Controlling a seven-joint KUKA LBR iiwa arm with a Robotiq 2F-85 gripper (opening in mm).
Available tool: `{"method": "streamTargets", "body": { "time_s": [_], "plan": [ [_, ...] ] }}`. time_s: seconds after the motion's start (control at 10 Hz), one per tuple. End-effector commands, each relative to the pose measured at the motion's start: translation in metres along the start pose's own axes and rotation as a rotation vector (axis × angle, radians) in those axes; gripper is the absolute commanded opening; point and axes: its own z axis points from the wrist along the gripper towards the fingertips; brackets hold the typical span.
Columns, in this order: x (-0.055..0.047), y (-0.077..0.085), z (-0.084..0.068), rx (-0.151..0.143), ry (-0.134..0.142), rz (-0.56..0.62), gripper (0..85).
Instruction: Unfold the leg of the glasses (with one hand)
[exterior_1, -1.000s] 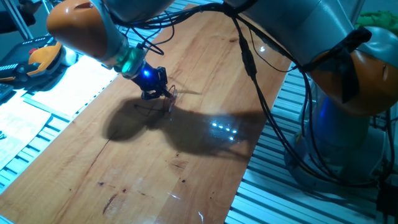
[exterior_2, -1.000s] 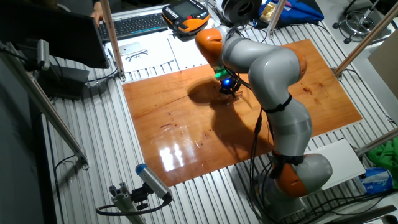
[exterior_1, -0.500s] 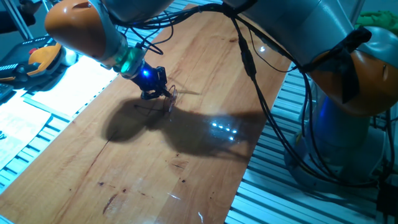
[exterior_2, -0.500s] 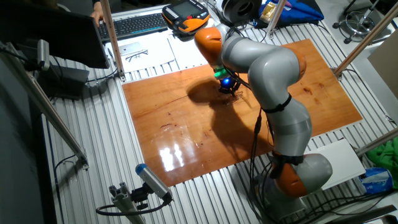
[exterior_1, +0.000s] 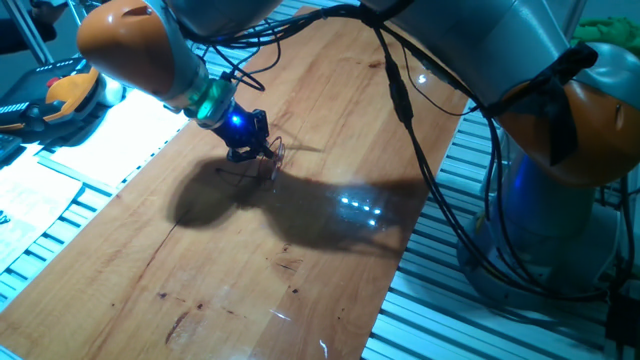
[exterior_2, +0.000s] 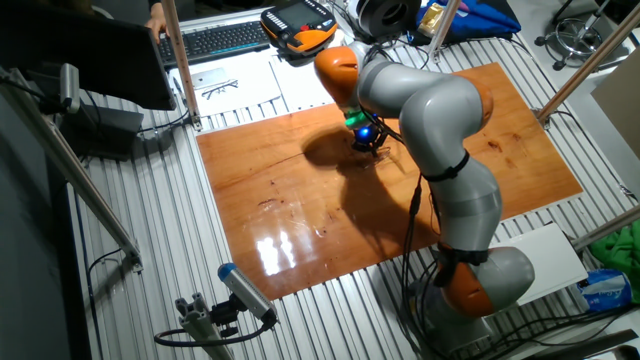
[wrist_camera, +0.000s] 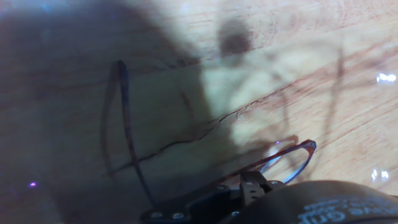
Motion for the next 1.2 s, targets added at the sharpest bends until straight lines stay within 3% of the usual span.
{"method": "streamTargets", "body": {
  "time_s": [0.0,0.1,0.6,0.8,1.1],
  "plan": [
    [-0.002,-0.001,0.0,-0.004,-0.019,-0.003,0.0],
    [-0.003,0.0,0.001,-0.011,-0.042,-0.001,0.0],
    [-0.008,0.003,0.001,-0.027,-0.063,-0.008,0.0],
    [-0.011,0.004,-0.002,-0.047,-0.092,-0.004,0.0],
    [-0.015,0.006,-0.001,-0.043,-0.111,-0.009,0.0]
  ]
}}
